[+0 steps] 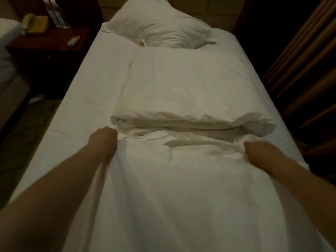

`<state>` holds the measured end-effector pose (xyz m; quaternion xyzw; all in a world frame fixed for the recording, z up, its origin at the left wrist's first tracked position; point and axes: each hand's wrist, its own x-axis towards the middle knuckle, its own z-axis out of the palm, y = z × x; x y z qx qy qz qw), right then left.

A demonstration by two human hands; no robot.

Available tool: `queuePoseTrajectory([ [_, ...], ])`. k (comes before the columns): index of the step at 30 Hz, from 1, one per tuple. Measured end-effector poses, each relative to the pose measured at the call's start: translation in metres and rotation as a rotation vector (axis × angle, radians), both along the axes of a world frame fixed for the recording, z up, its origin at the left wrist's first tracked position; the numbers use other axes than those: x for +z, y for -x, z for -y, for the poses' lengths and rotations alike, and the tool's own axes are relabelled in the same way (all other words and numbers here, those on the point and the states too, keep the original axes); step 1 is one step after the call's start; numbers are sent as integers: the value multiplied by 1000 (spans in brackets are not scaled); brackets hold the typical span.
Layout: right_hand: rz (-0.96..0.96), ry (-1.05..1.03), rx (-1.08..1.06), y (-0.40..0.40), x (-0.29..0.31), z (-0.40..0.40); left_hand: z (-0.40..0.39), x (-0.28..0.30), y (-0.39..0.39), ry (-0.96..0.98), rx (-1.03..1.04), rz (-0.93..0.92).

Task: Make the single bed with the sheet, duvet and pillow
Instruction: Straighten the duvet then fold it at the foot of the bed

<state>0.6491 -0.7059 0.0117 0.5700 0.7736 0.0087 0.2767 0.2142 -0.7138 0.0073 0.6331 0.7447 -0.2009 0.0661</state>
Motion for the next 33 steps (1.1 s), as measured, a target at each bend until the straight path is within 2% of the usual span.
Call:
queuePoseTrajectory([
  [2, -103, 37, -109, 5, -10, 6, 3, -24, -5, -4, -22, 17],
  [4, -312, -111, -213, 11, -6, -1, -6, -31, -3, -13, -16, 33],
  [5, -342, -203, -168, 10, 2, -4, -14, -33, 0, -23, -20, 38],
  [7, -608, -208, -156, 17, 17, -4, -27, -37, 6, -34, -24, 51],
  [8, -661, -132, -189, 25, 18, 0, -31, -38, 8, -38, -21, 62],
  [9, -623, -108, -226, 29, 13, 2, -35, -40, 8, -41, -18, 63],
  [10, -506, -148, -156, 32, 7, 2, -37, -42, 8, -51, -23, 52],
  [12, -459, -223, -111, 38, -12, -4, -41, -47, 4, -68, -31, 23],
  [16, -333, -163, -277, 53, -65, -14, -43, -70, -11, -83, 16, 34],
  [19, -301, -201, -95, 49, -101, -4, -38, -97, -17, -112, 41, 57],
  [21, -244, -240, -106, 43, -115, -3, -35, -112, -19, -106, 64, 74],
  [24, -253, -220, -149, 48, -128, -4, -36, -129, -20, -139, 72, 84],
  [27, -207, -341, -2, 46, -144, -7, -37, -138, -20, -181, 53, 59],
  [30, -328, -430, 26, 41, -151, -6, -36, -133, -15, -183, -5, 3],
  [33, -300, -342, 4, 43, -143, 3, -26, -110, 3, -163, -42, -75],
])
